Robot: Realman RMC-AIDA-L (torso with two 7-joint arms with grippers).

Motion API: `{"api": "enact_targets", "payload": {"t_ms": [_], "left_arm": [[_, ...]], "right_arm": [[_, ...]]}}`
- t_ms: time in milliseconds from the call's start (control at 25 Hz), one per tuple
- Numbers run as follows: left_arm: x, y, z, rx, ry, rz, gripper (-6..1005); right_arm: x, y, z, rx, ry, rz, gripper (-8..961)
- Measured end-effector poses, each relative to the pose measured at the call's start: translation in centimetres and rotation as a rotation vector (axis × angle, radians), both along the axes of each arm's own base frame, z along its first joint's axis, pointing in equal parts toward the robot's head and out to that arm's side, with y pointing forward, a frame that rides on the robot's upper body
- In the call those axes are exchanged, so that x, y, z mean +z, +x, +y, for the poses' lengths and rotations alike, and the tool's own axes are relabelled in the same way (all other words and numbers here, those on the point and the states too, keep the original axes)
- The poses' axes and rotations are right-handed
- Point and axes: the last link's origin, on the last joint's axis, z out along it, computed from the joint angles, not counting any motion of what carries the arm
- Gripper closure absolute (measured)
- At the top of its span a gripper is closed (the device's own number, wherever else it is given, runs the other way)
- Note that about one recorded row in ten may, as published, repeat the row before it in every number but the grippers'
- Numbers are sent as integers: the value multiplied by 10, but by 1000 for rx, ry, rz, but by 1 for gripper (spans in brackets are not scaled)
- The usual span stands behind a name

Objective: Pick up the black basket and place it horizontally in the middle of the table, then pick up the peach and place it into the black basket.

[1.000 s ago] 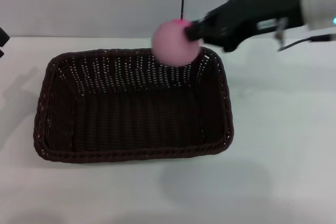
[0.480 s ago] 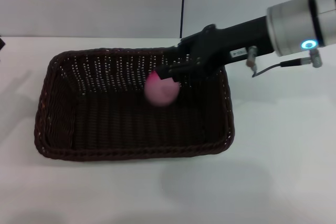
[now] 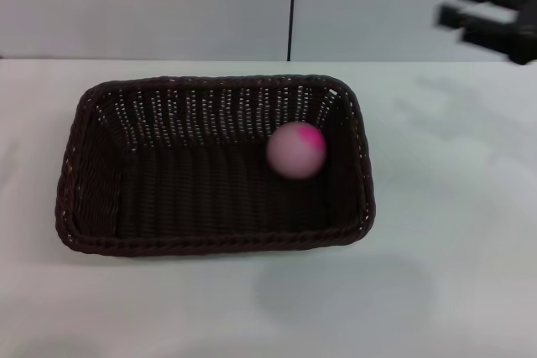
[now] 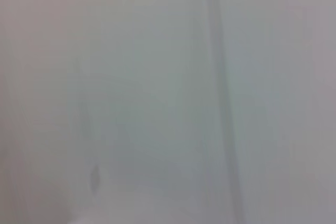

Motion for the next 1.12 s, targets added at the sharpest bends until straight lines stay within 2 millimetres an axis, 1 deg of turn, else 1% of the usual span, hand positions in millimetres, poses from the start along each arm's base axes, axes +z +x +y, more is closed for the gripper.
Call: {"api": "enact_targets", "payload": {"t_ms": [40, 80, 120, 160, 240, 280, 320, 360, 480, 560, 720, 760, 1000, 1120], "left_arm": [[0, 0, 0, 0, 0, 0, 268], [0, -4, -5, 14, 29, -7, 268], [0, -4, -5, 14, 29, -7, 268], [-2, -7, -8, 29, 49, -8, 268], [-5, -8, -8, 36, 49, -4, 268], [-5, -8, -8, 36, 49, -4, 268], [-11, -9, -8, 48, 51, 20, 268], [-14, -10, -7, 51, 52, 23, 268], [-18, -10, -6, 54, 56, 22, 268], [-24, -9, -4, 56, 63, 25, 268], [-26, -9, -4, 58, 63, 20, 268], [-30, -9, -3, 66, 66, 9, 268], [-31, -10, -3, 73, 83, 25, 268], [-32, -9, -5, 71, 90, 11, 268]], "right_arm": [[1, 15, -8, -7, 59, 49, 333], [-2, 39, -23, -15, 166, 130, 315], [-2, 39, -23, -15, 166, 130, 315], [-5, 49, -29, -16, 221, 156, 316], [-14, 69, -44, -42, 362, 250, 316], [-21, 80, -56, -61, 475, 296, 316], [-25, 85, -62, -80, 533, 314, 315], [-25, 85, -62, -80, 533, 314, 315], [-38, 91, -73, -146, 702, 344, 315], [-42, 91, -74, -166, 722, 358, 315], [-46, 91, -76, -192, 734, 388, 315], [-47, 91, -76, -198, 732, 385, 315], [-47, 93, -75, -216, 741, 381, 315], [-45, 93, -70, -218, 750, 385, 315]]}}
